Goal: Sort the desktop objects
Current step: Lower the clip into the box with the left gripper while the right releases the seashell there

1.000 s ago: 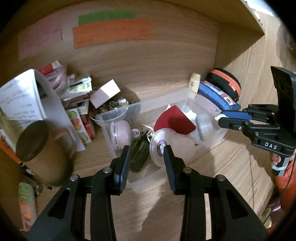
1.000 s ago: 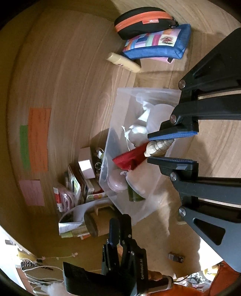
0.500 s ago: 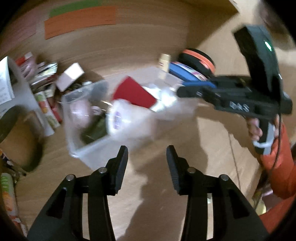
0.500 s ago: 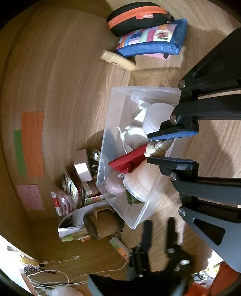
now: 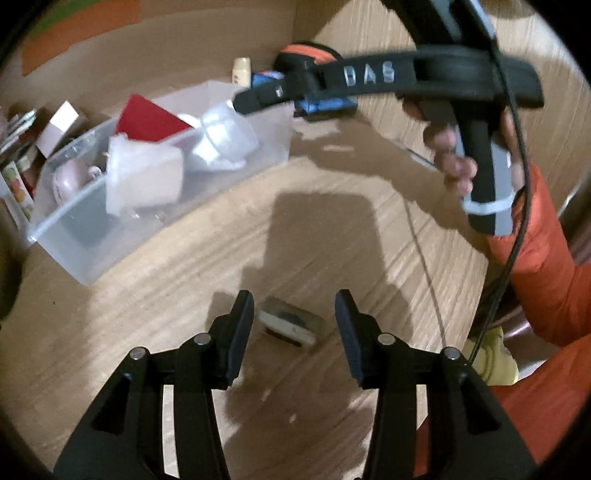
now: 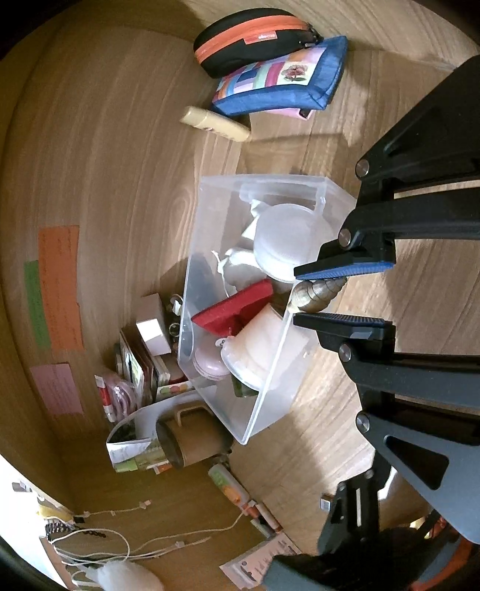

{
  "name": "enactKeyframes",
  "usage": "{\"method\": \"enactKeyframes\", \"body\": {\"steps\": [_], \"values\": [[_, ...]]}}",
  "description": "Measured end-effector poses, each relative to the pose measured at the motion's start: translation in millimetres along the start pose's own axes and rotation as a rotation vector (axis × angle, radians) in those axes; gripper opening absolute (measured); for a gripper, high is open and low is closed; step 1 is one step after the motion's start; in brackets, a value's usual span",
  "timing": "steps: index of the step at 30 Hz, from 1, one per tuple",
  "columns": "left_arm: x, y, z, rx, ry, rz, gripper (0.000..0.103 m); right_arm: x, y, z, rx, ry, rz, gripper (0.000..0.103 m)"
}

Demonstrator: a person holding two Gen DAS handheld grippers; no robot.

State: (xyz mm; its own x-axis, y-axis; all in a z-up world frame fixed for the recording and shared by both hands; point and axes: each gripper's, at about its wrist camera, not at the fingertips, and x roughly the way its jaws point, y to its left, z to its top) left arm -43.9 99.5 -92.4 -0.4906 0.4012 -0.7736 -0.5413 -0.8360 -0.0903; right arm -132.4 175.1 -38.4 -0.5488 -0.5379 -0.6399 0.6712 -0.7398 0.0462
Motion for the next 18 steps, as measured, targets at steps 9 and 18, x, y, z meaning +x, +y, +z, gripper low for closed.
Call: {"method": "enactKeyframes", "body": {"steps": [9, 18], "values": [[11, 0, -4, 0.011, 0.004, 0.04, 0.036, -1, 2, -1, 0.004, -0.003, 0.004, 0.016], [-10, 23, 5, -0.064, -0.045, 0.068, 0.036, -2, 0, 7, -0.003, -0.017, -0.007, 0.016]]}}
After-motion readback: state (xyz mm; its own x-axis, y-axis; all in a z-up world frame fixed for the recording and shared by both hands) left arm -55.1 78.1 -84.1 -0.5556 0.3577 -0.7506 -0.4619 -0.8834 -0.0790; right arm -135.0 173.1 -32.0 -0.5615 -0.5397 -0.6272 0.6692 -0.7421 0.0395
